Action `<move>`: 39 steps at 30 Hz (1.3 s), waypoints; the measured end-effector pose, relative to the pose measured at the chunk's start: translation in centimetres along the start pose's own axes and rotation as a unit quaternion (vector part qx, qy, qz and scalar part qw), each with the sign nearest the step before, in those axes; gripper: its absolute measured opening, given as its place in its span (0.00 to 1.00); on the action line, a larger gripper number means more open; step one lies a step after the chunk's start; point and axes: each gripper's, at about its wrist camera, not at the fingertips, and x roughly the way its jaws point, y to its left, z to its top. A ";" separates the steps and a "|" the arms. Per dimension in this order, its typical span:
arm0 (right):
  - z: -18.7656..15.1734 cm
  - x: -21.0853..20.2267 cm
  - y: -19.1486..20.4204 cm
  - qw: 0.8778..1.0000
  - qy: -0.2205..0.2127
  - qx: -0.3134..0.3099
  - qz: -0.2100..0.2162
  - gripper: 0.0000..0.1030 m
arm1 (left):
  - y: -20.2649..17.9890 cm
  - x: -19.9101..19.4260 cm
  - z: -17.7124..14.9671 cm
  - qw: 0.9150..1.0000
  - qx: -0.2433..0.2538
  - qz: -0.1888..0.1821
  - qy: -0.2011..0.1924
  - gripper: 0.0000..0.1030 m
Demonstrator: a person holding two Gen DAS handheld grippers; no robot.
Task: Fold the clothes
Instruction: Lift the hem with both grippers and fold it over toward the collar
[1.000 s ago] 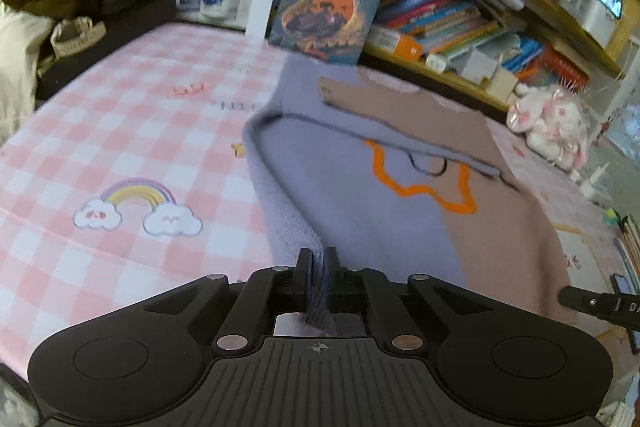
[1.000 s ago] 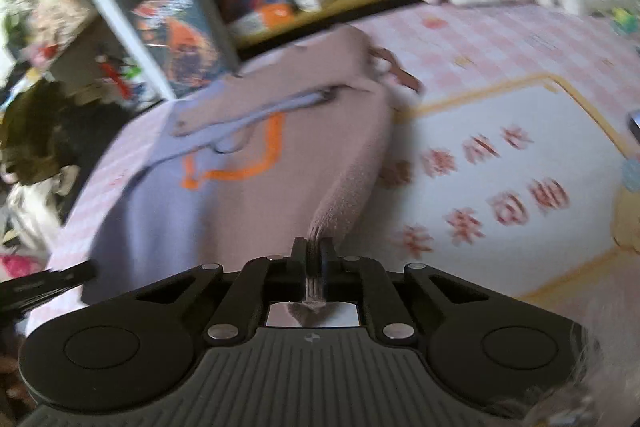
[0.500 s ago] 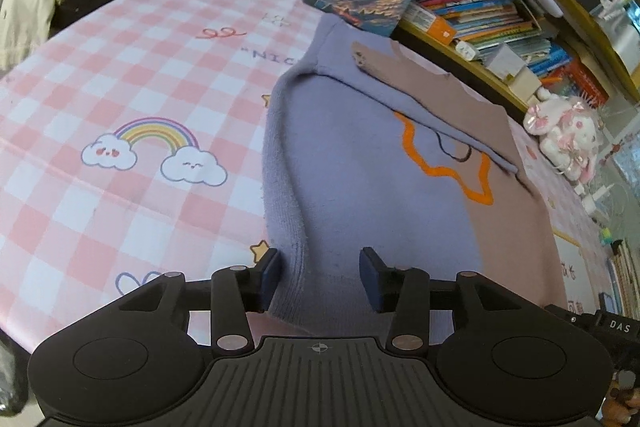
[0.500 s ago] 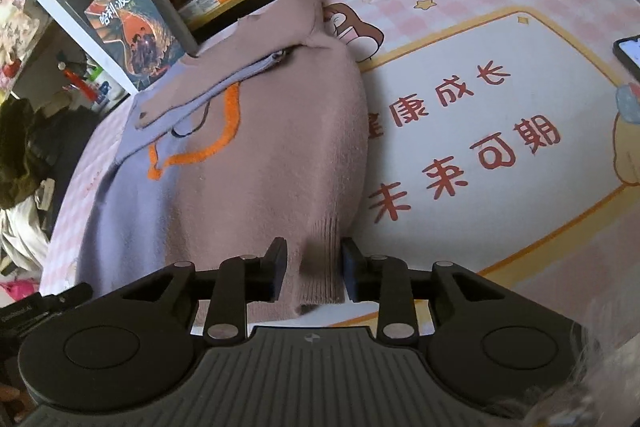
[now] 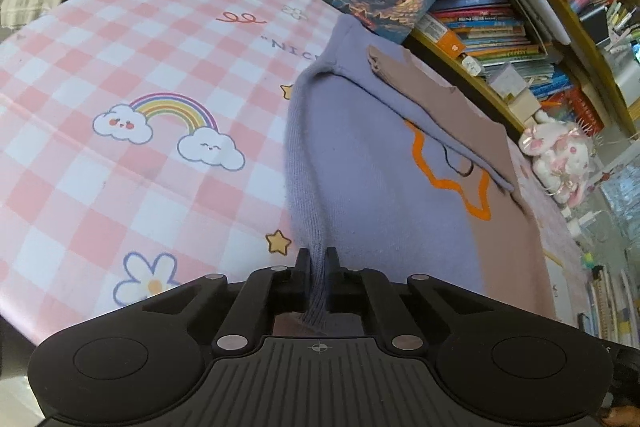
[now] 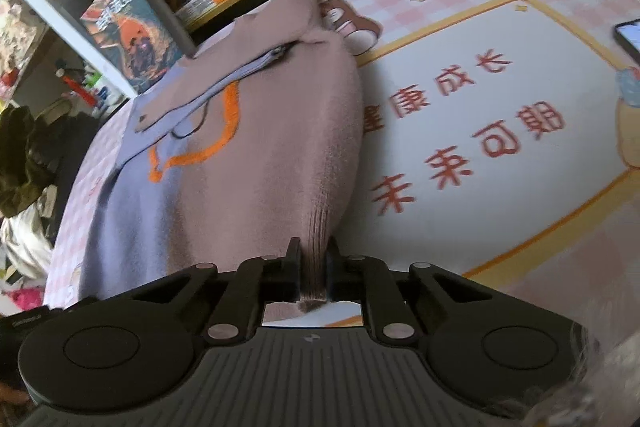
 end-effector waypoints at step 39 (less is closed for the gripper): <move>-5.4 -8.2 -6.6 0.997 0.039 0.053 0.049 0.10 | 0.4 -6.8 -8.8 0.998 -0.057 -0.028 -0.009 0.04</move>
